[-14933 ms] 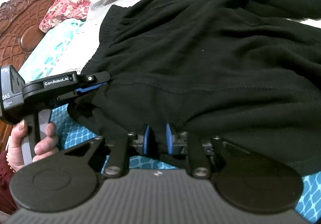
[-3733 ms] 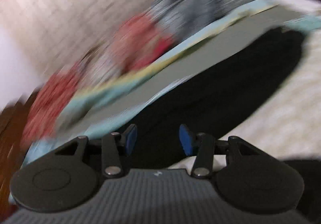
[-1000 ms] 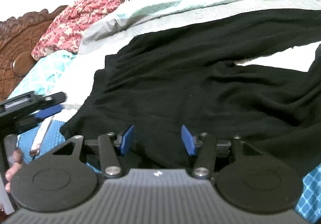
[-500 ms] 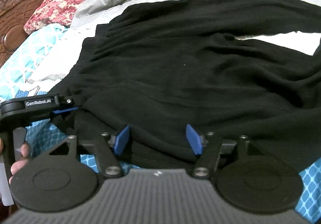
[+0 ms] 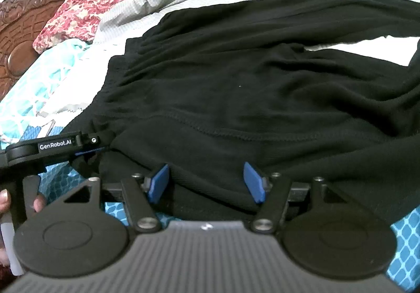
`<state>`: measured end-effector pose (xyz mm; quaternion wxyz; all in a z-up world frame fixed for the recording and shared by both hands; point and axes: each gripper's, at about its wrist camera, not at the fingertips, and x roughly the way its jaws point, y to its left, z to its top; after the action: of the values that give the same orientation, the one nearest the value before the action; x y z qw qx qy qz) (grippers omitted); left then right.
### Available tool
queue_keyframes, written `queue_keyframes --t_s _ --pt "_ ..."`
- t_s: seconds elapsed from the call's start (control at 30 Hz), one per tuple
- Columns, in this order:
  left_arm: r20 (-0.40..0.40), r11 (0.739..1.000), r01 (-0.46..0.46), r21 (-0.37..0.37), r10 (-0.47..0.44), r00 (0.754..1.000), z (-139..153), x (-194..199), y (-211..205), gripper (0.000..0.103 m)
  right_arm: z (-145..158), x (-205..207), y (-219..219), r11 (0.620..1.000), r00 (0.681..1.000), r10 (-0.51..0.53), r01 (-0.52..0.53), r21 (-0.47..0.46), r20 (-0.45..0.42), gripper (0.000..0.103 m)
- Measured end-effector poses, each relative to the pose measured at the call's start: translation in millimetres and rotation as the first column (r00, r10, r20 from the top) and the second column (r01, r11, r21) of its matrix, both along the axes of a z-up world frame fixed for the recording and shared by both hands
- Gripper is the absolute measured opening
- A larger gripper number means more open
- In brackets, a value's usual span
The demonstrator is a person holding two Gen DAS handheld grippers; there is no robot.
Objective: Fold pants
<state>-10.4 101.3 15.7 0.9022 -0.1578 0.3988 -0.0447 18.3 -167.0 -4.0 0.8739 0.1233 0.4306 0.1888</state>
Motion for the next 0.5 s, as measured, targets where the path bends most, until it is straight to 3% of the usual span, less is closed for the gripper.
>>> queue_keyframes --t_s 0.2,0.4,0.5 --pt "-0.001 1.0 0.001 0.0 -0.001 1.0 0 0 0 0.032 12 3 -14 0.999 1.0 -0.011 0.012 0.04 -0.019 0.062" --pt "-0.006 1.0 -0.003 0.014 0.003 1.0 0 1 -3 0.032 40 -8 -48 0.995 0.987 -0.094 0.098 -0.032 0.128 0.057" --pt "-0.009 1.0 -0.007 0.024 0.007 1.0 1 2 -6 0.032 32 -7 -66 0.988 0.985 -0.146 0.149 -0.03 0.088 0.056"
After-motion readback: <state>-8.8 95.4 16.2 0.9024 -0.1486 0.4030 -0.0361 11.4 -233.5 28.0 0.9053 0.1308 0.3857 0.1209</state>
